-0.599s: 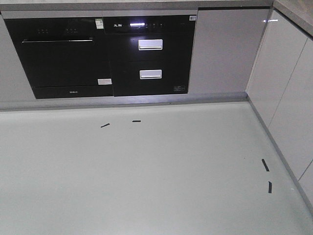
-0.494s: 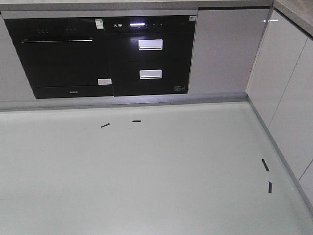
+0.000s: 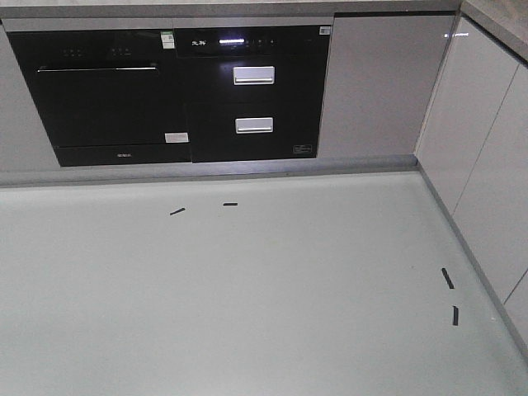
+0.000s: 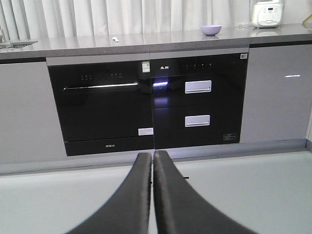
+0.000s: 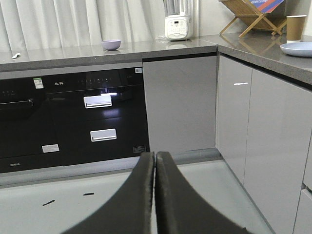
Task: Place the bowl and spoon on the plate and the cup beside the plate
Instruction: 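Drive the base forward toward the kitchen counter with both arms still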
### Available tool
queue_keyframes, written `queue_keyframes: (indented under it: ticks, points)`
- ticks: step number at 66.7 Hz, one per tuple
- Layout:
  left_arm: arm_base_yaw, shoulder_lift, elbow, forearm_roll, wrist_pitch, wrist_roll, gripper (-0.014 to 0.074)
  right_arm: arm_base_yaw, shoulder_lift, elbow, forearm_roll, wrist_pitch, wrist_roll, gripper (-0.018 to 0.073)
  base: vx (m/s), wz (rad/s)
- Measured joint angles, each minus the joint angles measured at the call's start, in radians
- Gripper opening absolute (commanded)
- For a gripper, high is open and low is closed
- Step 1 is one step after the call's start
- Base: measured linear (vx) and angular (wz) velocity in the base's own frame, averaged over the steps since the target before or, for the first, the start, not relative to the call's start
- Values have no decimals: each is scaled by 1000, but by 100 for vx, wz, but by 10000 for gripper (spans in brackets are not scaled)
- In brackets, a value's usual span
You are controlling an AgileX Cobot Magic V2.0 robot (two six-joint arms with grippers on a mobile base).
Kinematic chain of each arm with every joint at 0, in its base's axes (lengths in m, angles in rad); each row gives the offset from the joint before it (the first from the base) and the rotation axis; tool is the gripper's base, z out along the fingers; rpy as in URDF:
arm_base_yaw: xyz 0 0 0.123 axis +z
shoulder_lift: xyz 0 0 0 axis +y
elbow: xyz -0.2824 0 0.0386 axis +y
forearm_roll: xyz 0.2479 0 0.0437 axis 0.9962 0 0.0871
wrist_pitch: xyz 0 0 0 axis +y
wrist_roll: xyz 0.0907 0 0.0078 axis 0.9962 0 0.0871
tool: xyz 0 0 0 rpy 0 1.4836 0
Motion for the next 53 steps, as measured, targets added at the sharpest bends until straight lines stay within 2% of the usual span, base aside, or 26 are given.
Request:
queue_keyframes:
  ticks: [53]
  points:
    - [0,0,0,0,0,0,-6,0,0,0,0,0,0,-6,1,0]
